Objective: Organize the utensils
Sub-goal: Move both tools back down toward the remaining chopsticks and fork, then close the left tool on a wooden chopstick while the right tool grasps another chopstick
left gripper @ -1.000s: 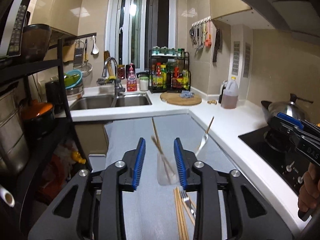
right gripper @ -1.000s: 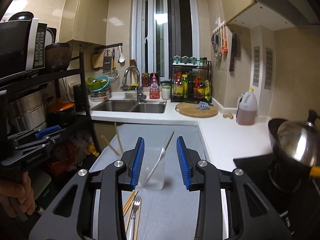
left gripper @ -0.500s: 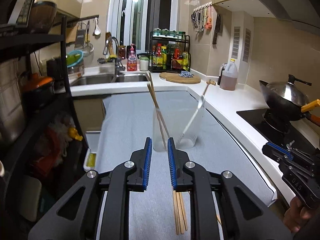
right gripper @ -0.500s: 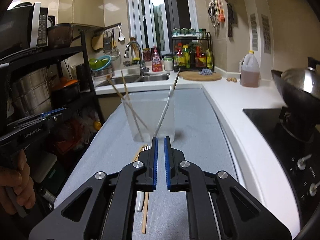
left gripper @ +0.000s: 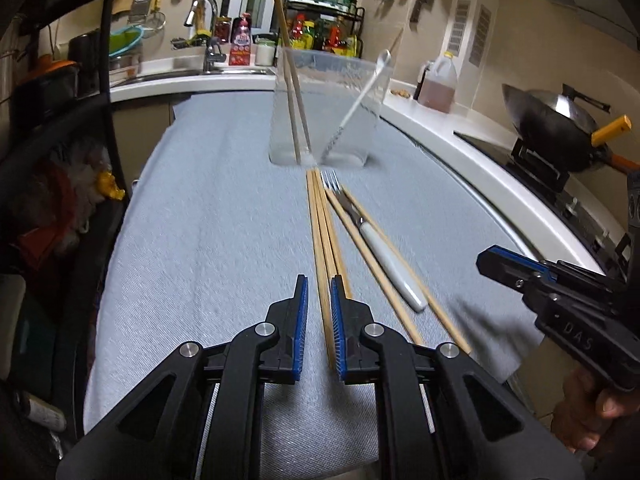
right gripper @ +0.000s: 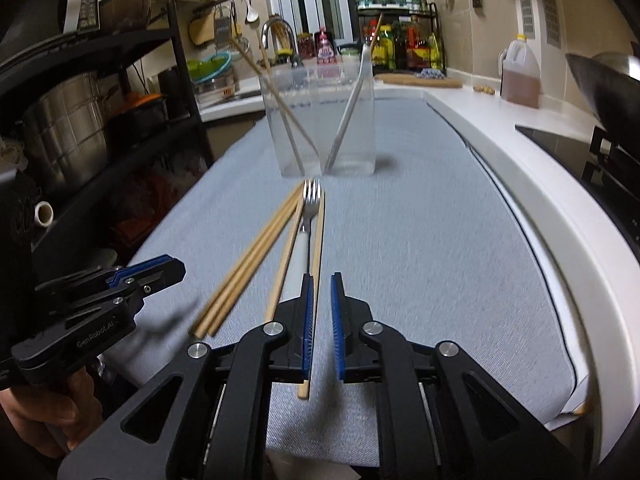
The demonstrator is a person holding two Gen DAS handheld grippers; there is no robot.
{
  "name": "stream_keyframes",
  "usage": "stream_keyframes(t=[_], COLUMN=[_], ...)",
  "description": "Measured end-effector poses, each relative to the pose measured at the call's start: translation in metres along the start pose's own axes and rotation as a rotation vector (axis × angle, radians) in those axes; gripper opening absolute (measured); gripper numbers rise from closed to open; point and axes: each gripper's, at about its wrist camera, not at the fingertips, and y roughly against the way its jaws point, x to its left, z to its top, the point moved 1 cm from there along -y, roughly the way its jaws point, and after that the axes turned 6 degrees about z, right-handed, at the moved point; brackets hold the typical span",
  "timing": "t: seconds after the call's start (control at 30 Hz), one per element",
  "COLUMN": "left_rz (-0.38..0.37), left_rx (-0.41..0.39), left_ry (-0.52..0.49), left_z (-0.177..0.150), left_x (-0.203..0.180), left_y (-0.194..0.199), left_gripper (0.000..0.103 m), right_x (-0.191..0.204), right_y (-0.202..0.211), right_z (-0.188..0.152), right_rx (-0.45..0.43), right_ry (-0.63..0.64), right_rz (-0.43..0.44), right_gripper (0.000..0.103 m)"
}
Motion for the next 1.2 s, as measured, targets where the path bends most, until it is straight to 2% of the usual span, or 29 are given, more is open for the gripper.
stream_keyframes(t=[0.17,0.33,0.5,0.6,0.67,0.97,1.07,1.2], left_rz=[-0.011,-0.012,0.015,0.037,0.047,0.097,0.117,0.112], left_rx=[0.058,0.082,0.087,0.080,0.078,0.091,0.080,0.070], left_ry=[0.000,0.001,-0.021,-0.049,-0.058,-0.013,-0.046,-0.037], left_z=[-0.011,-0.015,-0.018,-0.018,-0.018,-0.023,-0.024,-0.022], left_x=[-0.003,-0.004,-0.007,-0.011,-0.012,0.003,-0.003,-0.001], left_y=[-0.013,-0.018,-0.022,-0.022,-0.022,-0.011,-0.011,-0.014], left_gripper=[0.012,0.012,0.012,0.012,0.005,0.005,0.006,0.006], right_x=[0.004,0.005,0.009,0.008,0.006,-0.020,-0.024,-0.025], right_y=[-0.016,-0.025,-0.027,-0.026,-0.025,-0.014,-0.014,-0.013], right_z=[-0.020,-0.028,-0.029,-0.029,-0.029,-0.029,-0.030,-0.032], right_rx=[0.062,0.105,0.102,0.096,0.095,0.068,0.064,0.054], right_ry=[0.007,0.021,0.048,0.043,0.035,-0.030,-0.037,-0.037], right_rz=[0.012,-0.007,-0.038,-0.047,-0.054,-0.153,-0.161,-0.161], right_gripper=[0.020,0.022,0.020,0.006,0.006,0.007,0.015,0.017])
